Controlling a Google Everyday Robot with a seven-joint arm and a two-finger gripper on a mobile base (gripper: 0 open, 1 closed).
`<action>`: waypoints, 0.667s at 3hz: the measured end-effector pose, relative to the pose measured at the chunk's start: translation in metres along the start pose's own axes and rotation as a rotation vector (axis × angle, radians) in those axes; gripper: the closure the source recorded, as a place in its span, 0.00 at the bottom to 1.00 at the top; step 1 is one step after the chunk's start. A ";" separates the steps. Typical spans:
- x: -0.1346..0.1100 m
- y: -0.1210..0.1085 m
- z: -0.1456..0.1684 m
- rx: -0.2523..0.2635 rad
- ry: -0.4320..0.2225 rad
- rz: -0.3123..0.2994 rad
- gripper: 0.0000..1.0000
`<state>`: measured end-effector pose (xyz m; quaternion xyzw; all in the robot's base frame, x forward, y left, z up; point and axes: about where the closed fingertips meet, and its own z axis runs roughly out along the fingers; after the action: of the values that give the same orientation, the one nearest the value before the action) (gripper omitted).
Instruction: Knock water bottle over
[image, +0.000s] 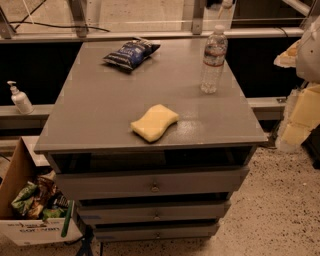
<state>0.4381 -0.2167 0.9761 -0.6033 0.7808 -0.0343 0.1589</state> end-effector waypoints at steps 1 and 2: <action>0.000 0.000 0.000 0.000 0.000 0.000 0.00; -0.008 -0.025 0.001 0.020 -0.055 0.001 0.00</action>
Offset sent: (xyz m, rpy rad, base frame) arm 0.0501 -0.0003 0.0100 0.0970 -0.0513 0.0162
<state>0.4632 -0.2157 0.9826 -0.6020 0.7760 -0.0253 0.1865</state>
